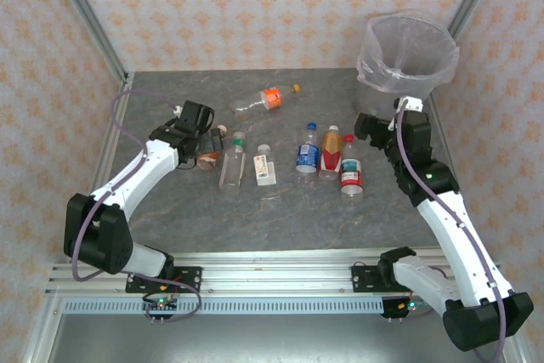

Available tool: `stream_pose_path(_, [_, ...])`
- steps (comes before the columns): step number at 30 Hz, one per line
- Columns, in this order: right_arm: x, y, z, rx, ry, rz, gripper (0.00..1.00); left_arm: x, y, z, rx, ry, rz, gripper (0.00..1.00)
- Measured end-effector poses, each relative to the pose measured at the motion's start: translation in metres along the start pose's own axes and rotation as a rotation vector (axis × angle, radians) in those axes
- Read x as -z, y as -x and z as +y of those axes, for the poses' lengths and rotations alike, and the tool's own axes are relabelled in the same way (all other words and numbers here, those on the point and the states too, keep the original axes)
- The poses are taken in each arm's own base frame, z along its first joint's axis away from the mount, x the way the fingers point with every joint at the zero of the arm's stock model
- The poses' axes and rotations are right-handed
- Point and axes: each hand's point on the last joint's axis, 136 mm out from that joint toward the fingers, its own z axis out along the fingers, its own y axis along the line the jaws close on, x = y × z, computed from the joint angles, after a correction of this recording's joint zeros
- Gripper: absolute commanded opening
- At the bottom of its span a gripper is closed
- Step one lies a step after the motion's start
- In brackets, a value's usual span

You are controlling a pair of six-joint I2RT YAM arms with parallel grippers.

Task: Put the plastic bottles in the bin

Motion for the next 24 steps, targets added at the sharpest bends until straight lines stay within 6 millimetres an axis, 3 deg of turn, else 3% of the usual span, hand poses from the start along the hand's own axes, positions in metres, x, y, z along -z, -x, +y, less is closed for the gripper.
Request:
stream_pose_path(10, [-0.036,-0.06,0.011,-0.163,0.117,0.084,0.99,-0.035,-0.011,0.005,-0.063,0.066,0.086,1.0])
stream_pose_path(17, [-0.039,-0.066,0.007,-0.233,0.126,0.034,0.99,-0.059,-0.02,0.003,-0.111,0.045,0.168,0.97])
stream_pose_path(24, [-0.029,-0.053,-0.002,-0.261,0.097,-0.045,0.99,-0.073,-0.029,-0.013,-0.15,-0.028,0.23,0.91])
